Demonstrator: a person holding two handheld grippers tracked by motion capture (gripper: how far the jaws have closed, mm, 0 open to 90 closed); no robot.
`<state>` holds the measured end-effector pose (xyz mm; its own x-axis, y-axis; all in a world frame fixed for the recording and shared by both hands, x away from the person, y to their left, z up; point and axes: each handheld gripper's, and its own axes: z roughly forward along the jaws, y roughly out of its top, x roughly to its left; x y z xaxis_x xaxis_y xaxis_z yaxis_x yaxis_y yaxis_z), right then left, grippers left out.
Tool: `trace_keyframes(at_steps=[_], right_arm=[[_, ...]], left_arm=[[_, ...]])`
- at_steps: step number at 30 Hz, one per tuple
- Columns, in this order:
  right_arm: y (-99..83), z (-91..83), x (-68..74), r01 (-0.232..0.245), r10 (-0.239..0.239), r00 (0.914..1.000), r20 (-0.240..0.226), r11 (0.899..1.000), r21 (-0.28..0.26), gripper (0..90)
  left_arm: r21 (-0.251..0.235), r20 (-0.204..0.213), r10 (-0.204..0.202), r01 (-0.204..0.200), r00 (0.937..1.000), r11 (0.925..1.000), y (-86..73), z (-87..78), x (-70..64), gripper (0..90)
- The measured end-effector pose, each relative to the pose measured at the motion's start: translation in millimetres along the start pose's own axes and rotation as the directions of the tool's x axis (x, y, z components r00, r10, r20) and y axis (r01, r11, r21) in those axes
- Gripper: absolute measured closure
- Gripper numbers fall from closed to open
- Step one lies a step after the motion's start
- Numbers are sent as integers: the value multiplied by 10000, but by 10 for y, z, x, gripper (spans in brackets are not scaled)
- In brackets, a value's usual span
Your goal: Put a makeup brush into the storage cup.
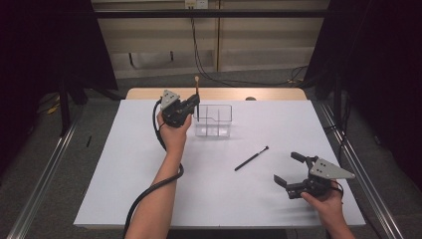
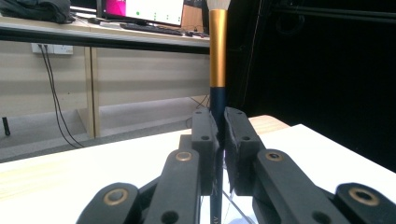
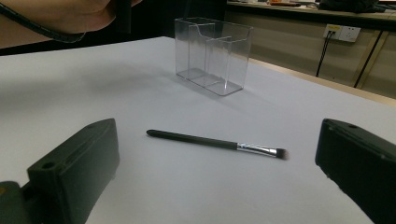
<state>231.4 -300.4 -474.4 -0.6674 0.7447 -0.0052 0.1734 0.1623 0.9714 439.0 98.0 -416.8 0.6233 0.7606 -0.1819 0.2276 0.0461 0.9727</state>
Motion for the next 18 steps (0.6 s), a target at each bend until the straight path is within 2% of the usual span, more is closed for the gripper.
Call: trace_keyframes(at_steps=[18], right_arm=[[2,4,6,16,-16,10000,-23,10000,18,0]], left_arm=[[-18,-74,-112,112,9999,9999,-66,-37,34,832]])
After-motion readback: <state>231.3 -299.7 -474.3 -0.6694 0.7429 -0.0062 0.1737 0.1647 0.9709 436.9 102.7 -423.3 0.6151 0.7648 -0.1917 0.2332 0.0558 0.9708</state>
